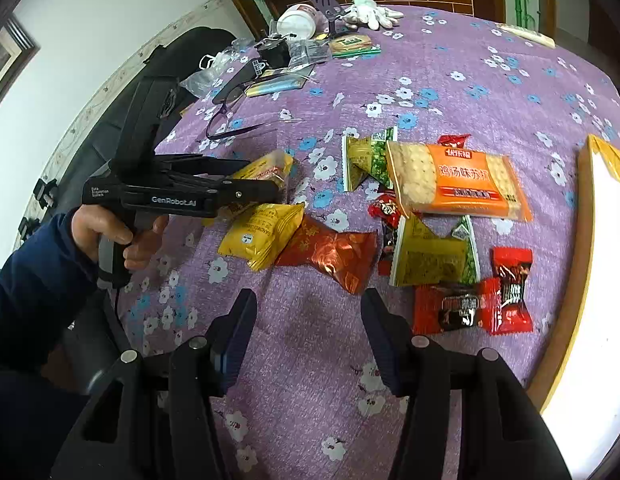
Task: Organize snacks
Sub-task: 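Grasp the yellow cracker pack with the left gripper while the right grasps a red candy, then carry the yellow cracker pack and red candy over the white tray with both grippers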
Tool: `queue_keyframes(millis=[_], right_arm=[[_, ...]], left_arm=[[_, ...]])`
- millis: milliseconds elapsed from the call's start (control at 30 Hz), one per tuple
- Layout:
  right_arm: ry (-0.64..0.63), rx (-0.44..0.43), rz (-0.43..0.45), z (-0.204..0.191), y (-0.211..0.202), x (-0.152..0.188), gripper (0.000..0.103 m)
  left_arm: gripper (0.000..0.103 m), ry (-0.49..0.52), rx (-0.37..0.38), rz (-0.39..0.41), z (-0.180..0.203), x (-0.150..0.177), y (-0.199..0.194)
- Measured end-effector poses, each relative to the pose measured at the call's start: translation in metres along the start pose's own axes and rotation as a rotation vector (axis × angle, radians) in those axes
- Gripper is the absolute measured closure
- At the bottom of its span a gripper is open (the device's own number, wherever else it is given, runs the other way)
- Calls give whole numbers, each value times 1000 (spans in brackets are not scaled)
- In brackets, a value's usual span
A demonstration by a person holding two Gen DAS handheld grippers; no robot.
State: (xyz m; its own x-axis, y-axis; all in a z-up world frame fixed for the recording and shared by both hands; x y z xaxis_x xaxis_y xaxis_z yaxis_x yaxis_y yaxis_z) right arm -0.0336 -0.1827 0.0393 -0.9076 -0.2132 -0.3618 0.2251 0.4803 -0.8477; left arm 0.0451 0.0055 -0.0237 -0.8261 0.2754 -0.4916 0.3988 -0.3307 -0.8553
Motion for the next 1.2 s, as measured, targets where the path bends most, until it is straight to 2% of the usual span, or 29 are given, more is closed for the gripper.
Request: queue_keyframes(millis=[167,267,400,533,700,733,767,800,867,967,1067,1200], right_arm=[[-86,19,-41,-5,16,-12,50],[-167,71,-79,-7,31,-22,50],[-274,87,-103,-15,49,-36,50],[-348,95,-151,-18,71,-41,50],[-382,115,-228,-18,87,-21,51],[-392,140,-206,-19,85,-15,52],[-387,172,-188,-17,84,-13,61],[-356,194,-170,-15,81,-10,62],[-269,183,-143,-8,75,-7,65],[-107,117,-101,6,60,3,65],[-18,71,-54,8,44,13,66],[76,17,2,9,24,23,65]], left_arm=[[23,-103,-82,35,-7,27,-18],[24,-160,-129,41,-11,47,-31],[24,-171,-160,40,-7,70,-43],[24,-178,-173,45,-6,77,-47],[24,-165,-208,49,-1,82,-48],[24,-160,-216,51,0,81,-47],[24,-155,-232,55,2,81,-46],[24,-155,-241,60,2,80,-46],[25,-171,-242,83,4,80,-46],[25,-202,-225,116,9,80,-50],[25,-209,-205,136,20,80,-54],[25,-170,-168,161,46,71,-58]])
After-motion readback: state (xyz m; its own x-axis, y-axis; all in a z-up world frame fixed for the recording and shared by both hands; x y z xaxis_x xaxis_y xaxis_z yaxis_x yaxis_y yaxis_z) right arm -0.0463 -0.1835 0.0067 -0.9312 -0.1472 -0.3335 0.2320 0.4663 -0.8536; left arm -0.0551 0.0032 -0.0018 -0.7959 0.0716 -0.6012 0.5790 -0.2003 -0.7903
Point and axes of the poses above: each gripper's, at about its wrist camera, not at the fingertips, and y roughly the way its jaws point, z to its right, x to its underside, the point moved 5 cm from there along y, roughly the way its jaws point, and after that the axes turned 10 degrees about y, right-handed, at the moved point
